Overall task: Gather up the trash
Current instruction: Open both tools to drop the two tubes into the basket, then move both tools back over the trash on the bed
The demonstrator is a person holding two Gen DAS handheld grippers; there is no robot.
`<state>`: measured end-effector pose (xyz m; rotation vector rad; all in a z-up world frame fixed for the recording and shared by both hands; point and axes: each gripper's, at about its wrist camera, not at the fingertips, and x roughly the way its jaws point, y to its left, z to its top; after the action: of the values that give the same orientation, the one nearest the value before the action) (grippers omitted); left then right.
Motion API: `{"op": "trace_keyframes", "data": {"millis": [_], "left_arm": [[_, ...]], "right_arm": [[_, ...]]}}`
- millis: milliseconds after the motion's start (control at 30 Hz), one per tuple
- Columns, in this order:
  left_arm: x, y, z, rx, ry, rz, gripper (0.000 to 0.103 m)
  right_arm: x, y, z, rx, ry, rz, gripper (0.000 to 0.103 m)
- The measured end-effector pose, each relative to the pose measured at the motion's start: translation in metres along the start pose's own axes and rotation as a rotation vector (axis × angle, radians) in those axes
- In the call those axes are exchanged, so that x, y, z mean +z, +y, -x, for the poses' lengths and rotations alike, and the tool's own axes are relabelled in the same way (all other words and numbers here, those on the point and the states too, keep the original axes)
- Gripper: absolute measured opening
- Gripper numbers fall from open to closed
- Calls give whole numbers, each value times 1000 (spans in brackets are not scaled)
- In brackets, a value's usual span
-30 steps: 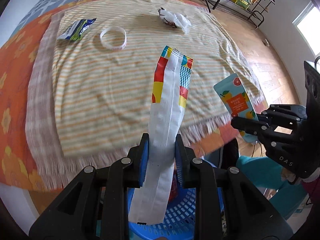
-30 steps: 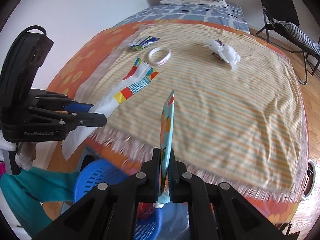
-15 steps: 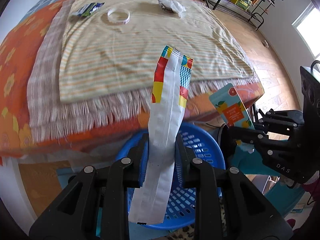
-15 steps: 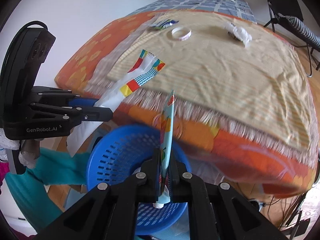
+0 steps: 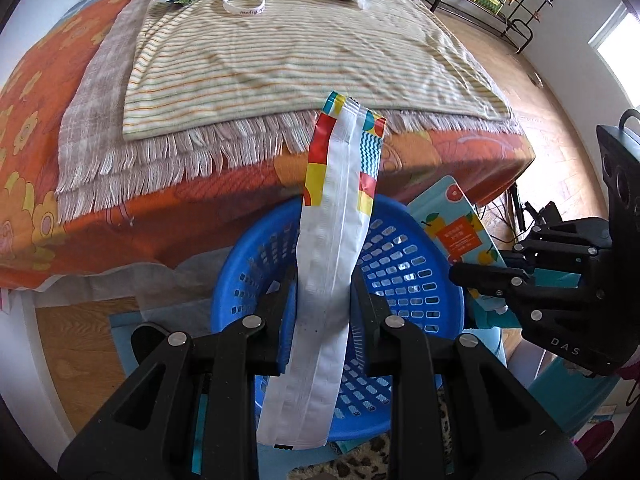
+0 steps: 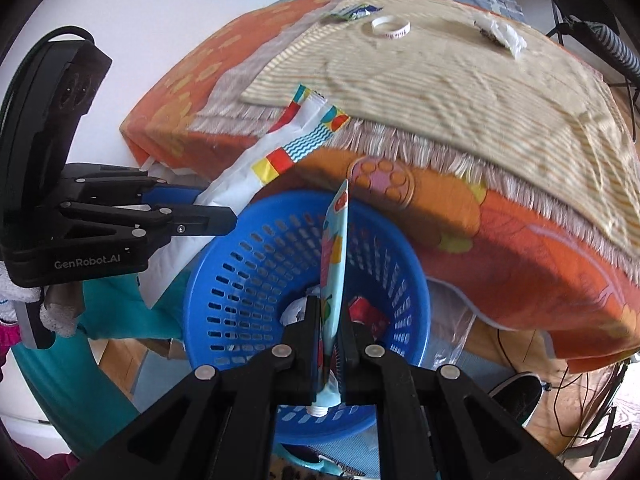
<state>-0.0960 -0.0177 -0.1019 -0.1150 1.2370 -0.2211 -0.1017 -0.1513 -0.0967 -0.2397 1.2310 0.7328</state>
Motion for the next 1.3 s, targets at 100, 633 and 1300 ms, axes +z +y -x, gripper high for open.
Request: {"op": "trace_keyframes", "data": {"millis": [100, 633, 1300], "left_arm": [[-3, 0, -2, 5, 4, 0, 24], [-11, -2, -13, 32, 34, -14, 28], [15, 5, -3, 42, 17, -6, 37]], "right_arm": [[-3, 0, -3, 2, 11, -6, 4], [-7, 2, -9, 5, 29, -12, 29], [5, -1, 0, -53, -1, 1, 79]]}}
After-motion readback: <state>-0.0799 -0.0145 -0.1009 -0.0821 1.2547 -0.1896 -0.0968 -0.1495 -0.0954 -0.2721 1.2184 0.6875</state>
